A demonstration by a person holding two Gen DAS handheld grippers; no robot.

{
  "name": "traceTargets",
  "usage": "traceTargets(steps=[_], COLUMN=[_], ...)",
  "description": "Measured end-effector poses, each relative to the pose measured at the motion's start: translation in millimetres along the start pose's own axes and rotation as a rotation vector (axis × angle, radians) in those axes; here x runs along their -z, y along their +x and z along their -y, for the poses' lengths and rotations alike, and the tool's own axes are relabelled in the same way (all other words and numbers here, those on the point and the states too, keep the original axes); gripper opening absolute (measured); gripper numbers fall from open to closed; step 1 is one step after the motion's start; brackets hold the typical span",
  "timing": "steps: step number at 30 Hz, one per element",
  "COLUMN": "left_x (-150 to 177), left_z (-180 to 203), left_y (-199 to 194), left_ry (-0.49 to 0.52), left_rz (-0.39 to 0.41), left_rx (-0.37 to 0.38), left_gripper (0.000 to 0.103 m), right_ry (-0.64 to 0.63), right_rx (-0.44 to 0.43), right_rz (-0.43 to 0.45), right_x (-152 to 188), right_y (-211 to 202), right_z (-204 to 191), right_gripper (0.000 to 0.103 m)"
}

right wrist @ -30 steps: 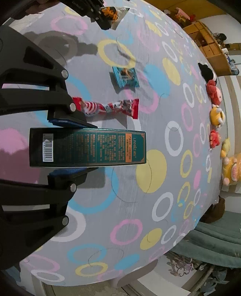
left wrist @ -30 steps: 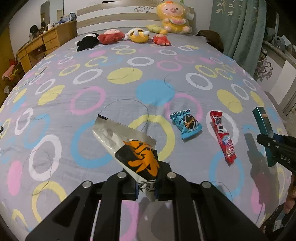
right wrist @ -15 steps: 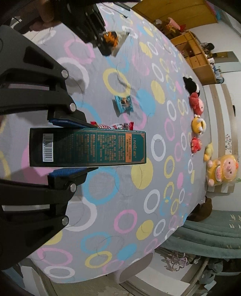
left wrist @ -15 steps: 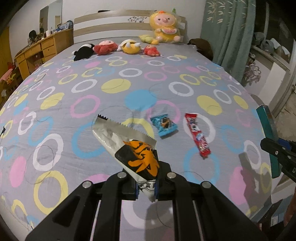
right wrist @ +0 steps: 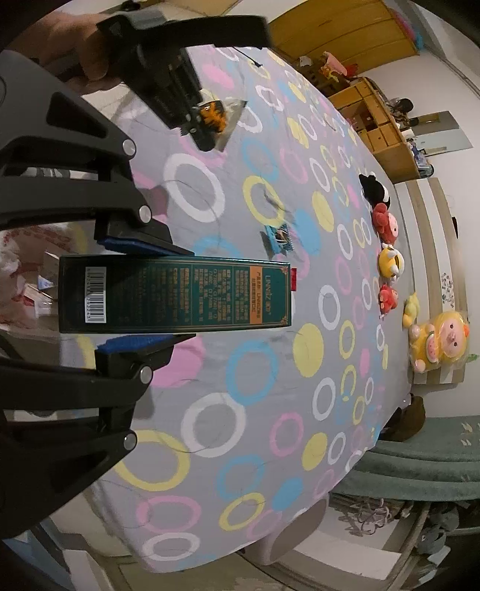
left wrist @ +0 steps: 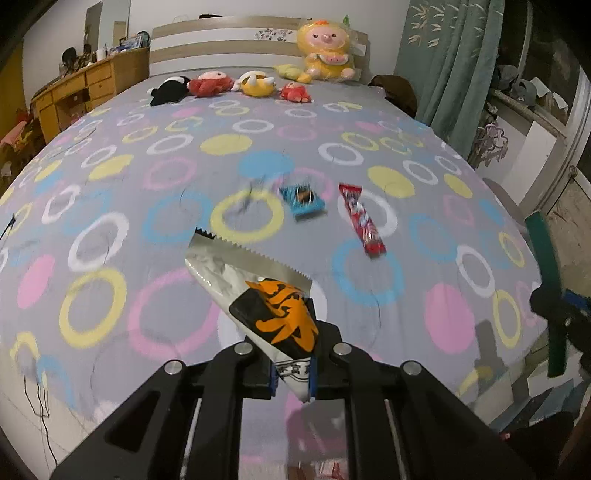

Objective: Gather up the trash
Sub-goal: 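Carry the white packet and green box down over the trash bag with both tools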

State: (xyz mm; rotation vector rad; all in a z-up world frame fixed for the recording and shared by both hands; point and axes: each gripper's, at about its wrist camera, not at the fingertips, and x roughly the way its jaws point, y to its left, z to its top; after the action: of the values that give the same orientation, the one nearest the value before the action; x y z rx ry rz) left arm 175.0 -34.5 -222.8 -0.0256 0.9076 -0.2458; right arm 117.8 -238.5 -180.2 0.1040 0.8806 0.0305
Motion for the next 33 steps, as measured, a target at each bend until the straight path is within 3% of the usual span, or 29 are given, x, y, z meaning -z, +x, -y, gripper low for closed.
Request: traceTargets(steps=[13, 33], left_x=[72.8, 153.0], left_z=[7.3, 39.6], left_y=[-28.4, -42.5], left_ry=[-0.033, 0.008], left_rz=[-0.042, -0.121], left_rx=[0.010, 0.007], left_gripper=[0.012, 0.011], right_ry=[-0.009, 0.002], right_rx=[-0.013, 0.015], right_rz=[0.009, -0.034], right_x=[60.1, 137.0], right_y=[-51.4, -66.7], right_z=[-8.1, -6.3], right_gripper=[0.035, 0.035])
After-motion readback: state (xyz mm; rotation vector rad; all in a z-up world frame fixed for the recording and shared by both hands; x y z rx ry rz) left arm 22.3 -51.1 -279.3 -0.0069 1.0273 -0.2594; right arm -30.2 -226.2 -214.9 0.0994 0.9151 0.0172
